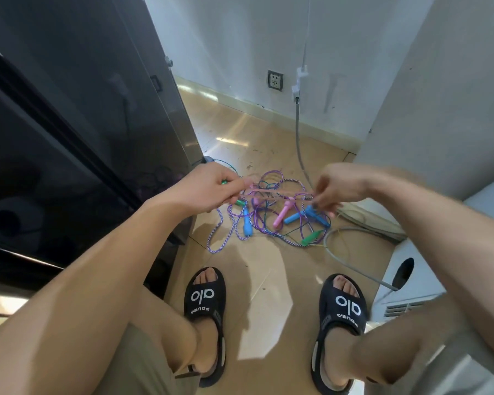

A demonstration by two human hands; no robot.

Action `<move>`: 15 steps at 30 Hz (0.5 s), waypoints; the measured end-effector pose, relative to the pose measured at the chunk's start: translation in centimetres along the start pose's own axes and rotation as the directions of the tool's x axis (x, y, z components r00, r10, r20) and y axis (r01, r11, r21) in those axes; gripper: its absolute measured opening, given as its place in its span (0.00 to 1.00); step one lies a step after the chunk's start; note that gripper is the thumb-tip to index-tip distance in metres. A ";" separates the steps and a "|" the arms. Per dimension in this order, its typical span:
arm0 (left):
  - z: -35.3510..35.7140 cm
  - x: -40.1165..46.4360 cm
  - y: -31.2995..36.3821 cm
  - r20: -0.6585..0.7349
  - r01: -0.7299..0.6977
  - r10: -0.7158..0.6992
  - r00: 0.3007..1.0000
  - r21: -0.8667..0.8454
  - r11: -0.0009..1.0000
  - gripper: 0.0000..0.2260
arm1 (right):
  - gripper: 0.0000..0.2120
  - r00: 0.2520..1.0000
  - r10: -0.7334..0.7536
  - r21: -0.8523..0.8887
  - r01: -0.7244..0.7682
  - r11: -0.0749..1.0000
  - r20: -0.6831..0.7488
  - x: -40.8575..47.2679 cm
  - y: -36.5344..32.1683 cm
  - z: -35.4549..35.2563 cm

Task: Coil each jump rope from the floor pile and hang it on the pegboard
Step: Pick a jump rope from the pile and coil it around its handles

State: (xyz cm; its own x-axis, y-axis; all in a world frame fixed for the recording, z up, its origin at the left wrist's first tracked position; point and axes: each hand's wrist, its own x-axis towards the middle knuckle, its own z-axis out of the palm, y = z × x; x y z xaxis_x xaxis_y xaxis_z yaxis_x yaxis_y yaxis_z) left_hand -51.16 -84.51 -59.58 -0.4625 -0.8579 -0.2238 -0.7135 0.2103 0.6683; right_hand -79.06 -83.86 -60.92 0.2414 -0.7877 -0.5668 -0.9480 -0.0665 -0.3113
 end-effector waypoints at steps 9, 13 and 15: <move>1.2 0.3 1.3 0.031 -0.054 0.058 0.998 -0.132 0.990 0.22 | 0.22 0.955 -0.295 0.639 0.202 0.743 0.041 0.8 -5.0 3.3; 0.9 0.6 1.0 -0.003 -0.051 0.051 0.999 -0.163 0.985 0.24 | 0.08 0.931 -0.363 0.717 0.280 0.639 -0.040 0.6 -5.3 2.7; 0.9 0.6 0.7 0.009 -0.042 0.043 0.999 -0.105 0.994 0.24 | 0.09 0.939 -0.345 0.628 0.275 0.728 -0.011 0.6 -4.1 2.3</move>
State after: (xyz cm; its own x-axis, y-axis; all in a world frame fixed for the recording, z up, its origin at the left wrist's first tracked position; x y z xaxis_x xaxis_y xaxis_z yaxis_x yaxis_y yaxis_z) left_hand -52.40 -84.46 -59.86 -0.4973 -0.8439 -0.2014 -0.6346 0.1955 0.7477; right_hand -74.55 -82.65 -61.73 0.5514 -0.7231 -0.4161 -0.4932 0.1198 -0.8616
